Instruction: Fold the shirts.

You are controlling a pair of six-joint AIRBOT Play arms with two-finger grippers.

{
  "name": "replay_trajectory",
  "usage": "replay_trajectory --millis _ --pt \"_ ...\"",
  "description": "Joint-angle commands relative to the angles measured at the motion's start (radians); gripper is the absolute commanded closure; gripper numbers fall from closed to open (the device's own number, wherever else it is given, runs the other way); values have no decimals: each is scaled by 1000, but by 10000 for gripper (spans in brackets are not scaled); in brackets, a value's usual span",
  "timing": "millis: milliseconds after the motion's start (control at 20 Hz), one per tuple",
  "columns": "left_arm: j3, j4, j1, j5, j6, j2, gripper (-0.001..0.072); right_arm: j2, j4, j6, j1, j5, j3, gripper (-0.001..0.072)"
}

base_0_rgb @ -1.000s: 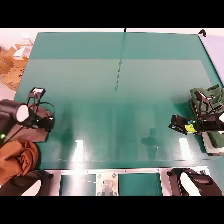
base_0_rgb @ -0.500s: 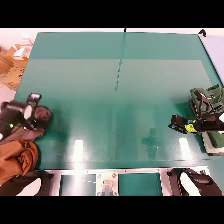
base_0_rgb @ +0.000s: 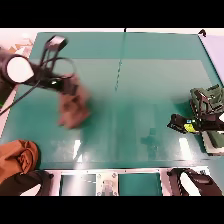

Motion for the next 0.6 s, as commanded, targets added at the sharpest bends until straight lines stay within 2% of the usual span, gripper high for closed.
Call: replay_trajectory --millis 0,100,150,200,250,350,550 --pt "61 -56 -178 157 8 -67 686 -1 36 0 1 0 0 695" --pt "61 -119 -219 149 13 -169 685 -1 36 0 1 0 0 692" --pt "61 -171 -233 148 23 -225 623 -1 35 0 1 0 0 601" --pt "61 -229 -240 142 60 -270 259 -1 35 0 1 -1 0 457" --pt "62 -283 -237 135 68 -303 3 -1 35 0 0 -3 0 362" --pt "75 -253 -196 95 87 -313 1 -4 35 0 0 -16 0 351" --pt "140 -222 25 -81 85 -314 0 -93 37 0 0 -112 0 350"
